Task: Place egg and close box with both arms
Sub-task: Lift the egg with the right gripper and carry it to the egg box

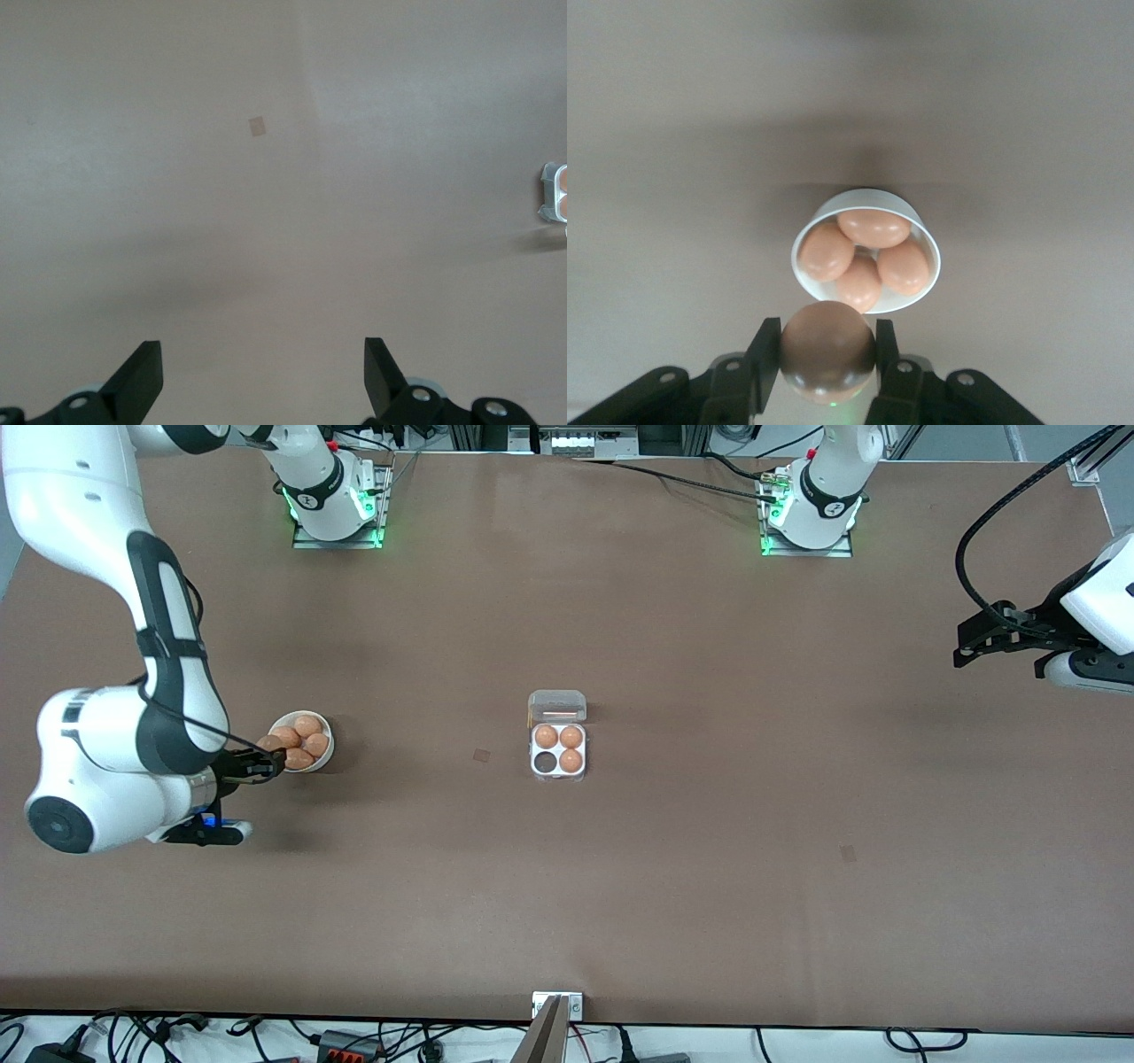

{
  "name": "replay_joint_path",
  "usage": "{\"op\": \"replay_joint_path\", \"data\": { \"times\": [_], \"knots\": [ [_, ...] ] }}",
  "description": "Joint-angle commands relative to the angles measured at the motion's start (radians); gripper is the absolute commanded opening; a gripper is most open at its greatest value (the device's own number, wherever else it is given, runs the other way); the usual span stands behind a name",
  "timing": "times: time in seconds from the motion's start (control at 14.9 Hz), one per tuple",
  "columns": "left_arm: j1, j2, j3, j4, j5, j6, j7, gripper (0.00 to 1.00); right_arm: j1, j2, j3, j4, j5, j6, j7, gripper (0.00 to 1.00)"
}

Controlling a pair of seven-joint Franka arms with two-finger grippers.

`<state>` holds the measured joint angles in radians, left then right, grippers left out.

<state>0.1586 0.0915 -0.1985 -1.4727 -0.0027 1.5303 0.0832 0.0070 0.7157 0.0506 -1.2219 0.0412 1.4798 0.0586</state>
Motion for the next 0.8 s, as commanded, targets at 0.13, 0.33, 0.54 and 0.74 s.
{"op": "replay_joint_path", "data": {
  "times": [0.13, 0.33, 0.54, 0.74],
  "knots": [
    [0.002, 0.011, -0.004, 0.028, -0.003, -0.016, -0.008, 1.00, 0.076, -0.108, 0.002, -0.036, -0.003, 0.160, 0.001, 0.24],
    [0.002, 0.011, -0.004, 0.028, -0.003, -0.016, -0.008, 1.00, 0.148, -0.160, 0.000, -0.085, -0.004, 0.281, 0.003, 0.24],
    [0.002, 0.011, -0.005, 0.028, -0.003, -0.016, -0.008, 1.00, 0.246, -0.226, -0.027, -0.190, -0.003, 0.474, 0.003, 0.24],
    [0.002, 0.011, -0.004, 0.028, -0.003, -0.016, -0.008, 1.00, 0.335, -0.311, -0.052, -0.423, -0.003, 0.800, 0.003, 0.25]
  ]
}}
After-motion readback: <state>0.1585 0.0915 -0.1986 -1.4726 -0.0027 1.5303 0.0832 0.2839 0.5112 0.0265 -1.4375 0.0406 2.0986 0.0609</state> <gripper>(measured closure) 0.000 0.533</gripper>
